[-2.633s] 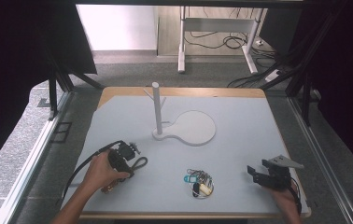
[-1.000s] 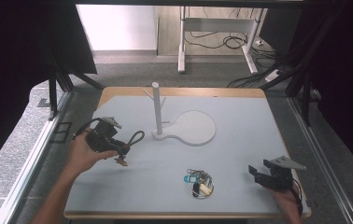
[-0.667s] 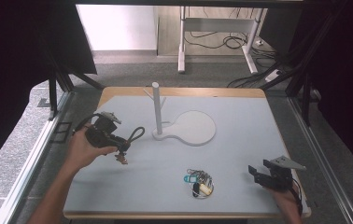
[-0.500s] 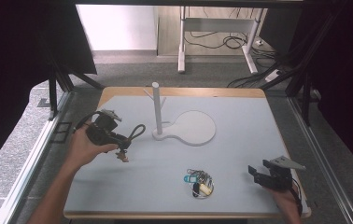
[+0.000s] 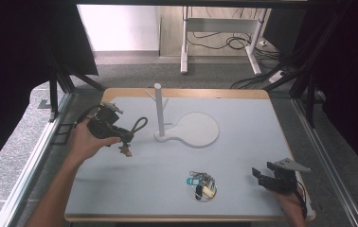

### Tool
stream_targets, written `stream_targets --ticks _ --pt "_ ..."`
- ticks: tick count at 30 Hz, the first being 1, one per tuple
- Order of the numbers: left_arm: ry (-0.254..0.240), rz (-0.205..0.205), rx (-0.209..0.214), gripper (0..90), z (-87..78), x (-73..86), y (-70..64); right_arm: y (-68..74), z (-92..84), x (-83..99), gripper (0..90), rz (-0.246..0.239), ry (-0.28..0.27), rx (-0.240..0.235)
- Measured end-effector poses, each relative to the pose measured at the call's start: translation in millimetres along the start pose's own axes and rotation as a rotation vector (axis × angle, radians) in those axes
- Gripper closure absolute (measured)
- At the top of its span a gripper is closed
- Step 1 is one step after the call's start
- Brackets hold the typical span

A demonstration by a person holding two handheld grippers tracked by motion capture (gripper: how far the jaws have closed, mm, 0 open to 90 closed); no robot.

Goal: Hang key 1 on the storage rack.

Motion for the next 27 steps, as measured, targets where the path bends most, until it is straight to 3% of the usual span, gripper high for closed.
stream_targets --ticks 27 --pt "-0.037 -0.053 0.017 66.2 -6.4 -27.7 16.0 -1.3 1.6 2.3 30.1 0.007 0.009 -0.003"
Point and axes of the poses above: each handheld gripper's, and its own axes: z roughly forward along the jaws, x roughly out of its underside, y roughly to its left, the point moved 10 cm from there along z, roughly forward along the jaws, and after that the axes turned 13 degrees about -x, right-handed, at the moved point
